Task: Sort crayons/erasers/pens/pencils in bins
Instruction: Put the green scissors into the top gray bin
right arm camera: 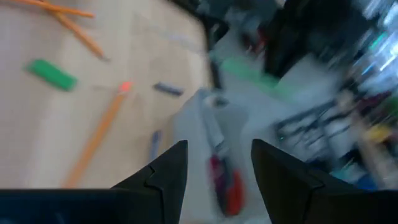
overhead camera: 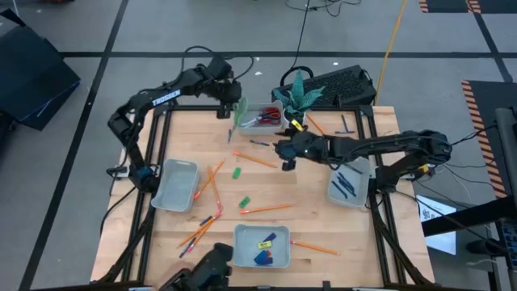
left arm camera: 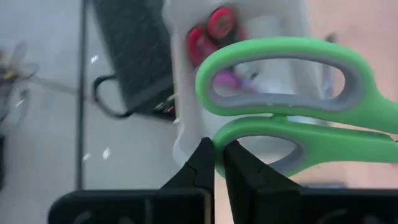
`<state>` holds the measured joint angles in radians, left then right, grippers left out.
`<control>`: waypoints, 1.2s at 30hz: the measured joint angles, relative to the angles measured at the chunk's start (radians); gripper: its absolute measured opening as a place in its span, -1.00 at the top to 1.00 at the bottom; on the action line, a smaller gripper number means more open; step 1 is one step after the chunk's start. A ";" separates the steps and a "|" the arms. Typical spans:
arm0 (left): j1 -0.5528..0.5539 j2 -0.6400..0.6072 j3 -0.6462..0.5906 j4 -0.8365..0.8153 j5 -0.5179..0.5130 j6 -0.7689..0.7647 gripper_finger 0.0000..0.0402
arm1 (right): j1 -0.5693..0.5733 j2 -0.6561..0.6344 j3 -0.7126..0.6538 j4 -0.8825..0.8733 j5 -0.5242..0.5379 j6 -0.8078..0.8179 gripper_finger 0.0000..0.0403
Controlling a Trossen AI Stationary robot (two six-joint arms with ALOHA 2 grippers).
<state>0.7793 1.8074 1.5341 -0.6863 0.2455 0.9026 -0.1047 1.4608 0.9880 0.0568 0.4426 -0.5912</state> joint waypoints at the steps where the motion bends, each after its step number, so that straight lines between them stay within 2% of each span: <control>1: -0.007 0.015 0.015 -0.005 0.023 -0.003 0.91 | -0.009 0.009 -0.015 0.063 -0.003 -0.073 0.14; 4: -0.036 0.051 0.057 -0.059 0.077 -0.011 0.91 | -0.029 0.053 -0.026 0.185 -0.029 -0.224 0.11; 10: -0.111 0.072 0.107 -0.155 0.168 -0.037 0.90 | -0.034 0.176 0.070 0.216 -0.035 -0.405 -0.04; 14: -0.141 0.069 0.107 -0.214 0.243 -0.049 0.88 | -0.032 0.247 0.115 0.270 -0.084 -0.490 -0.15; 17: -0.162 0.065 0.100 -0.210 0.248 -0.053 0.90 | -0.032 0.284 0.123 0.361 -0.142 -0.579 -0.15; 21: -0.183 0.065 0.096 -0.202 0.248 -0.078 0.90 | -0.038 0.322 0.121 0.371 -0.238 -0.593 0.00; 26: -0.203 0.065 0.095 -0.188 0.244 -0.072 0.82 | -0.039 0.337 0.121 0.373 -0.237 -0.575 0.33; 32: -0.220 0.065 0.095 -0.181 0.226 -0.086 0.80 | -0.028 0.330 0.122 0.362 -0.234 -0.556 0.83; 36: -0.233 0.058 0.096 -0.182 0.155 -0.156 0.80 | -0.025 0.329 0.122 0.359 -0.227 -0.538 0.85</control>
<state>0.5458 1.8654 1.6296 -0.8685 0.4003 0.7469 -0.1299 1.7897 1.1099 0.4155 0.2151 -1.1293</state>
